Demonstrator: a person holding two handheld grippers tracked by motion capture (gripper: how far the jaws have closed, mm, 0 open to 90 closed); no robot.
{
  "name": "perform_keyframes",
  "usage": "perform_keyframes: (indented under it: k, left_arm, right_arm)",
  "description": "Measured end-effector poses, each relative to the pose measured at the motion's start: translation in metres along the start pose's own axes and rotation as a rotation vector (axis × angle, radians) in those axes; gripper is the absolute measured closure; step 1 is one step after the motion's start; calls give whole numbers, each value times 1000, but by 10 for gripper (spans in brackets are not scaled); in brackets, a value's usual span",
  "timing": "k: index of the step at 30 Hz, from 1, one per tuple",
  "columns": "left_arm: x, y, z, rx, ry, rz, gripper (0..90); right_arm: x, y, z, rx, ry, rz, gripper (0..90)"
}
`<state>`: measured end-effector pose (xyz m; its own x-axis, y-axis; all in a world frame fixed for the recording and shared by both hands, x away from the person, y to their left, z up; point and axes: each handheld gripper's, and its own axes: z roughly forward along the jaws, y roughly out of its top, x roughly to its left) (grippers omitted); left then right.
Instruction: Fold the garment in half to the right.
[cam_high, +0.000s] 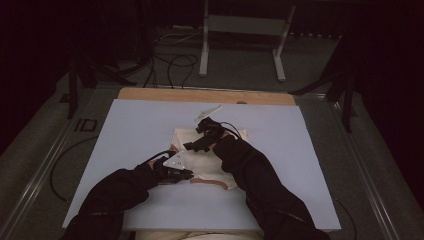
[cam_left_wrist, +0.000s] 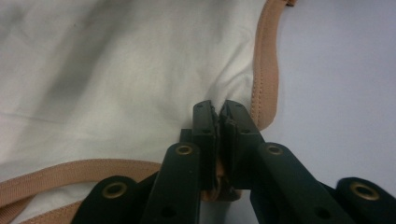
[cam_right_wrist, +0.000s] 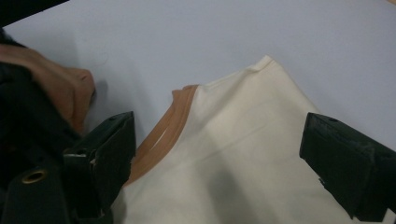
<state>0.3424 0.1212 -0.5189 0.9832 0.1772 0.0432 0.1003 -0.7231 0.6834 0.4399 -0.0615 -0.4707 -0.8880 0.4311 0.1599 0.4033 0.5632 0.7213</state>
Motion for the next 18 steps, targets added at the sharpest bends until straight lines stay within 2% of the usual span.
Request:
perform_keyframes:
  k: [3,6,12,13,18]
  left_arm:
    - [0,1,0,4,6,-4,867]
    - [-2,0,0,3,17,10,871]
    - [-2,-4,0,-27,19,-8,873]
    - [-3,-4,0,-31,19,-14,873]
    - [-3,-2,0,-15,27,9,873]
  right_arm:
    - [0,3,5,8,-8,10,109]
    - [-3,7,12,8,-11,8,110]
    - [-9,19,26,7,-19,25,109]
    - [-10,22,29,8,-19,31,109]
    - [-14,34,40,21,-37,75,109]
